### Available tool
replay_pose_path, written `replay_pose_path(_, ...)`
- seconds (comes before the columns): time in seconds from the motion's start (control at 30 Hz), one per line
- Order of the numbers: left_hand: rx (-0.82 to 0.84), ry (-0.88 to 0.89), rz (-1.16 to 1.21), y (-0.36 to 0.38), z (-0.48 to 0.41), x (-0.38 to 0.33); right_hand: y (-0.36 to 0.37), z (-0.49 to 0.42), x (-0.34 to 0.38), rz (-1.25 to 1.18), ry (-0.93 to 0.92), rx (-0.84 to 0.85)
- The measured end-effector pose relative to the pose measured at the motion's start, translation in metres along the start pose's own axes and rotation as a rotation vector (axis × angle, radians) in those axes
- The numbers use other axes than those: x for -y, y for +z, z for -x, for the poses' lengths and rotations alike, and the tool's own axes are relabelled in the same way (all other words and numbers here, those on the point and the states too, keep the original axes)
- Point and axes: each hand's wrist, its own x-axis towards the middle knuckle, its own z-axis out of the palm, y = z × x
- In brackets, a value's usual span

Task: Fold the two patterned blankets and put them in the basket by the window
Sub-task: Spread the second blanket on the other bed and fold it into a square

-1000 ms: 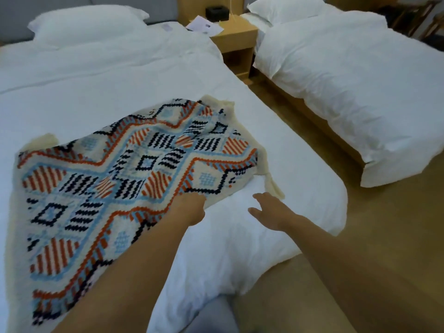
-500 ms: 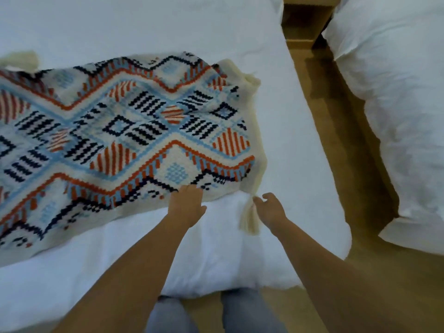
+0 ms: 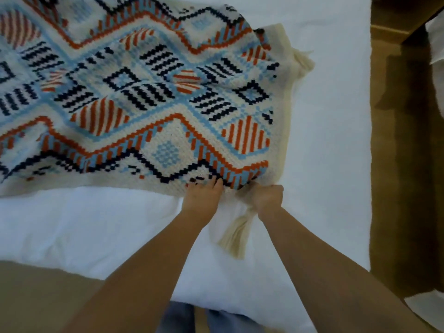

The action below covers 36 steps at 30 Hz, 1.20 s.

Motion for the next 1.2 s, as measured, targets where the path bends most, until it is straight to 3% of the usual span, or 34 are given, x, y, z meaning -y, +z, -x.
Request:
replay_pose_path(0.17, -0.036, 0.035, 0.053, -0.005, 0.023, -0.008, -0.011, 0.001, 0.000, 0.100, -0.060, 0.015)
replay_pose_path(0.23, -0.041, 0.043, 0.042, -0.010, 0.031, -0.008, -0.029, 0.009, -0.003, -0.002, -0.115, -0.046)
replay_pose_path(0.37, -0.064, 0.179, -0.053, -0.014, 0.059, -0.027, -0.085, 0.023, -0.021, -0.247, 0.020, -0.176)
replay_pose_path(0.57, -0.023, 0.401, -0.046, 0.024, 0.120, -0.090, -0.161, 0.047, -0.104, -0.066, -0.068, -0.426)
replay_pose_path(0.77, 0.167, 0.368, -0.040, 0.045, 0.127, -0.076, -0.158, 0.057, -0.127, 0.265, -0.137, -0.208)
replay_pose_path(0.97, 0.207, 0.297, 0.065, 0.017, 0.120, -0.048, -0.135, 0.067, -0.099, 0.457, -0.211, -0.216)
replay_pose_path(1.2, 0.087, 0.211, 0.132, -0.063, 0.063, -0.023, -0.125, 0.047, -0.035, 0.395, -0.388, -0.138)
